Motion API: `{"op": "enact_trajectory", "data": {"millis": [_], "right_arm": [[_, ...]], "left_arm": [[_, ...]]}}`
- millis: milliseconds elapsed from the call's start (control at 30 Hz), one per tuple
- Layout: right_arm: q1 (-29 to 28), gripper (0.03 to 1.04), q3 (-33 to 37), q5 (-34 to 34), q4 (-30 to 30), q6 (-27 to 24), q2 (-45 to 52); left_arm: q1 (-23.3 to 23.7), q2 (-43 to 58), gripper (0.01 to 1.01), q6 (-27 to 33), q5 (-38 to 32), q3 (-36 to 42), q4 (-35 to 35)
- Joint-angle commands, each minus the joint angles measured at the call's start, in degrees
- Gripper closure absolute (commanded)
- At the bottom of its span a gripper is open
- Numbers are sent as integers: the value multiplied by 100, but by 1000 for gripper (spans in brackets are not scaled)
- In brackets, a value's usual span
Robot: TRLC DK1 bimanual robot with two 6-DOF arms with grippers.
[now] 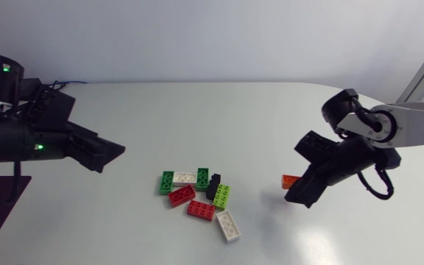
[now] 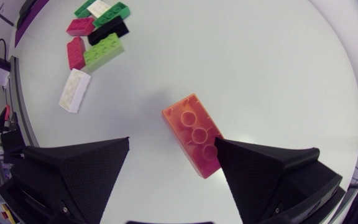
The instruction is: Sort duplo bricks by size, large to the right and small to the left
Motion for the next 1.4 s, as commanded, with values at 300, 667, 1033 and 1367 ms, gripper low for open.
{"op": "enact_trajectory", "data": {"millis": [300, 667, 1033, 1367], "right_arm": [[1688, 70, 1528, -162, -59, 1268, 225], [1582, 70, 1318, -276, 46, 1224, 682], [1257, 70, 570, 409, 1031, 477, 1649], [1653, 70, 632, 954, 1277, 46, 1930]], "left_arm": [[-1394, 2048, 44, -1204, 554, 1021, 1699], [-990, 2065, 44, -1283, 545, 960, 1875], [-551, 993, 44, -1046, 536, 388, 1690], [135, 167, 44, -1019, 492, 19, 1646]]}}
